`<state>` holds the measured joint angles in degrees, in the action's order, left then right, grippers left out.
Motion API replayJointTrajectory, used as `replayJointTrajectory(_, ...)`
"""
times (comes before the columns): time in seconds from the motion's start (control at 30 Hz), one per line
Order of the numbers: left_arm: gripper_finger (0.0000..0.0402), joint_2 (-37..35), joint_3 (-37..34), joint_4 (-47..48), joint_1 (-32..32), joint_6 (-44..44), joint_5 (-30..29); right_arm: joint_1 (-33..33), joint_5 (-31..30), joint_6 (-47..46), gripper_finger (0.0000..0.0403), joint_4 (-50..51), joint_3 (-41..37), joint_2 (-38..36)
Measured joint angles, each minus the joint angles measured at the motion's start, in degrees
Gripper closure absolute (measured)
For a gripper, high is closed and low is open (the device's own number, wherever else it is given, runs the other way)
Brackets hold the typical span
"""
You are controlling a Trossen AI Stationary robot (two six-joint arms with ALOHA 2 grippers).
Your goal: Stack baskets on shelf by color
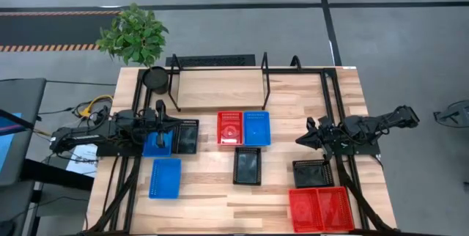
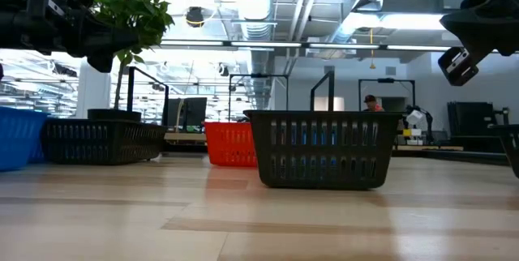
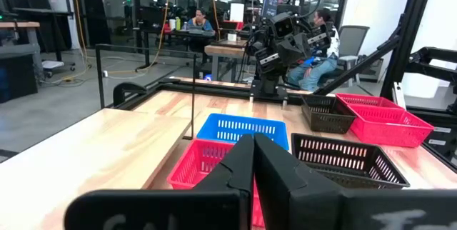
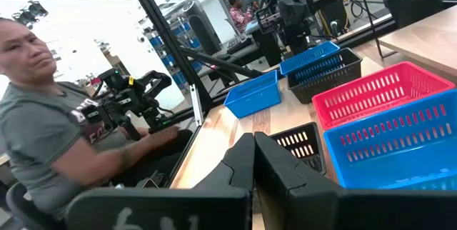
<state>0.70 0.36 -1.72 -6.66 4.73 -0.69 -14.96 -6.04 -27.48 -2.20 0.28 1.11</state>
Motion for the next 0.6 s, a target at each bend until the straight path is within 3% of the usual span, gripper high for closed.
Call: replayJointTrajectory(0.6,0.0401,-0.01,0.01,-0.01,-0.01,-1.33,-0.1,0.0,0.0,0.02,0.0369,0.0,-0.01,-0.01)
